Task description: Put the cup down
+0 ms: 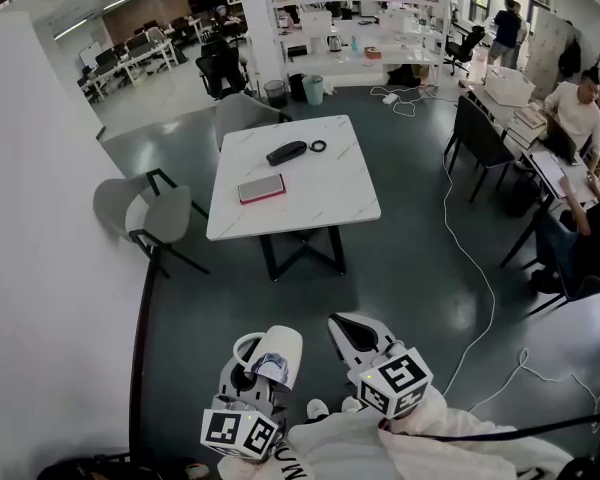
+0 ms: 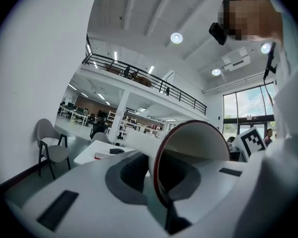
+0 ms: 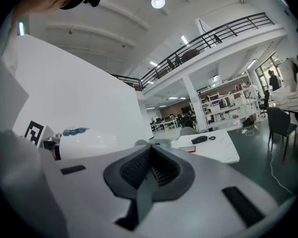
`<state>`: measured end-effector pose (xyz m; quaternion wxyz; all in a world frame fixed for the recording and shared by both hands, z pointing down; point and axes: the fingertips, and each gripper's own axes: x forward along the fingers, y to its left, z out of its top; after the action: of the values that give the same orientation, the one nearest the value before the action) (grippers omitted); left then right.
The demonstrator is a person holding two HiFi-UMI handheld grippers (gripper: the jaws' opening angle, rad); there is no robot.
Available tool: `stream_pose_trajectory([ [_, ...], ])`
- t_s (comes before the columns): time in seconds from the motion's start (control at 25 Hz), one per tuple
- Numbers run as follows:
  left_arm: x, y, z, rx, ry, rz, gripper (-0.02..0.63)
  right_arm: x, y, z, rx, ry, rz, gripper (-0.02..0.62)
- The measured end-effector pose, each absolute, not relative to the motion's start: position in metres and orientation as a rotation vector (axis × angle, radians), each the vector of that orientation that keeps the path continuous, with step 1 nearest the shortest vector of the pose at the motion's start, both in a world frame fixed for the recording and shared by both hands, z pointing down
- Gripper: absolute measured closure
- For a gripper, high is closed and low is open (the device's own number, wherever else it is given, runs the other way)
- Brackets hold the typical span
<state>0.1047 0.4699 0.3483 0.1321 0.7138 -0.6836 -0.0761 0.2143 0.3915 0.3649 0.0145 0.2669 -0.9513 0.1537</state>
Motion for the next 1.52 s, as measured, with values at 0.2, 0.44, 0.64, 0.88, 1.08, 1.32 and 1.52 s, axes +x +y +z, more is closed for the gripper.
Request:
stream_pose_trajectory([
  [0.2, 0.111, 0.461, 0.347, 2.069, -2.026, -0.222, 0.565, 0.225, 0.38, 0.367, 0.811, -2.97, 0.471, 0.591],
  [0.44, 0.114, 0.444, 0.35, 2.057, -2.043, -0.2, 0.565, 0.234, 0.361, 0.369, 0.807, -2.984, 0.477, 0.591],
  [0.64, 0.105, 0.42, 0.349, 2.074, -2.059, -0.19, 0.565, 0.225, 0.339, 0.37, 0.809, -2.997, 0.469, 0.591],
  [0.88, 0.077, 0.385, 0.361, 2.066, -2.05, -0.182, 0.565, 0.199, 0.308, 0.385, 0.817, -2.975, 0.476, 0.591],
  [1.08, 0.033, 0.338, 0.369, 2.064, -2.022, -0.161, 0.565, 0.156, 0.263, 0.395, 0.835, -2.926, 0.471, 0.591],
  [1.32, -0.034, 0.271, 0.379, 2.072, -1.986, -0.131, 0.565, 0.087, 0.2, 0.412, 0.843, -2.883, 0.512, 0.591],
  [1.52, -0.085, 0.206, 0.381, 2.084, -1.943, -0.11, 0.565, 0.035, 0.14, 0.409, 0.878, -2.853, 0.509, 0.591],
])
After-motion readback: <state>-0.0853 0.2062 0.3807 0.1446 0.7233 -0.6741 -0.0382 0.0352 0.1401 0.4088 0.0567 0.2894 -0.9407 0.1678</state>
